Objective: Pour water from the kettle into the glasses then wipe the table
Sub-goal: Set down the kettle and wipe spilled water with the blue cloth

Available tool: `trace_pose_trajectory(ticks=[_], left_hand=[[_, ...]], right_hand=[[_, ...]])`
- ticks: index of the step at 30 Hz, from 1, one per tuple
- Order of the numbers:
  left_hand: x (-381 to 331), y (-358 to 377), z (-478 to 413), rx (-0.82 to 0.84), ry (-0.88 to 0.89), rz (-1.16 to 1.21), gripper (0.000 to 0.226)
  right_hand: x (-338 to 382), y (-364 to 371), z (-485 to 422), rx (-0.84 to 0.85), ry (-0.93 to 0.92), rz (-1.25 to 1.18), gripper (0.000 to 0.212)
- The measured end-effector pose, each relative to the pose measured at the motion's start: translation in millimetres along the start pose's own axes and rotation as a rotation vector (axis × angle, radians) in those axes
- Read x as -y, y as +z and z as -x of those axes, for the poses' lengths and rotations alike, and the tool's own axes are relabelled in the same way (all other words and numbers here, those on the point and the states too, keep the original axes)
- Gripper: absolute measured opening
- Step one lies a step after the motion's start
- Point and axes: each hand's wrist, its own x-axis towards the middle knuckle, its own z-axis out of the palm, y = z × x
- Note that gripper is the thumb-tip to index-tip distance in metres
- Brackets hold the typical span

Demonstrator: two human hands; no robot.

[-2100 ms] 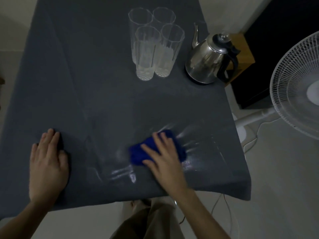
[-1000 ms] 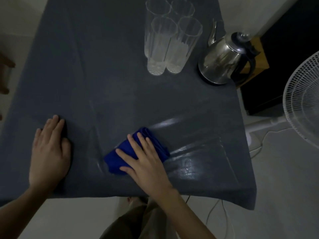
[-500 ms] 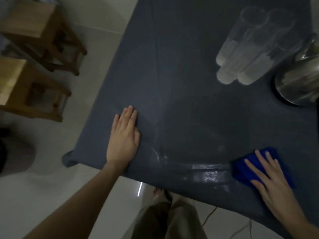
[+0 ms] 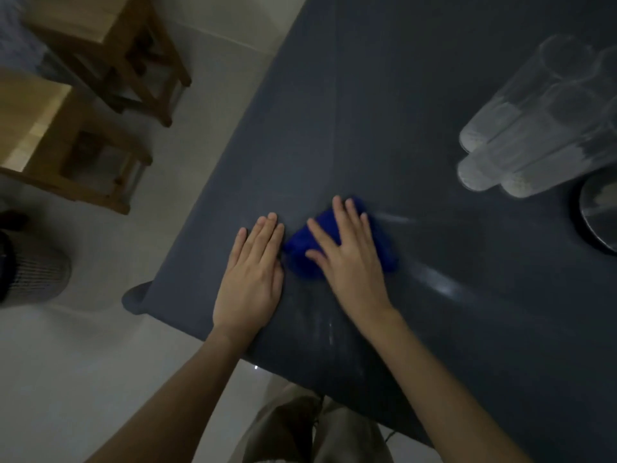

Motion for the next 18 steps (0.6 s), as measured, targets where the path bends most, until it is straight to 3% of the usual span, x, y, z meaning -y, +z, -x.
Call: trace_pose_trajectory(ticks=[8, 12, 18], left_hand=[[0, -1, -1, 0.027, -0.035, -0.015, 0.054], [1, 0, -1, 0.025, -0.029, -0.020, 0.054], [2, -1, 0, 0.017, -0.007, 0.024, 0.055]], right_hand=[[-31, -7, -91, -0.045, 0.163, -0.043, 0.047], [-17, -5, -69, -0.045, 0.137, -0.105, 0.048], [21, -1, 22, 0.013, -0.066, -0.168, 0.043]])
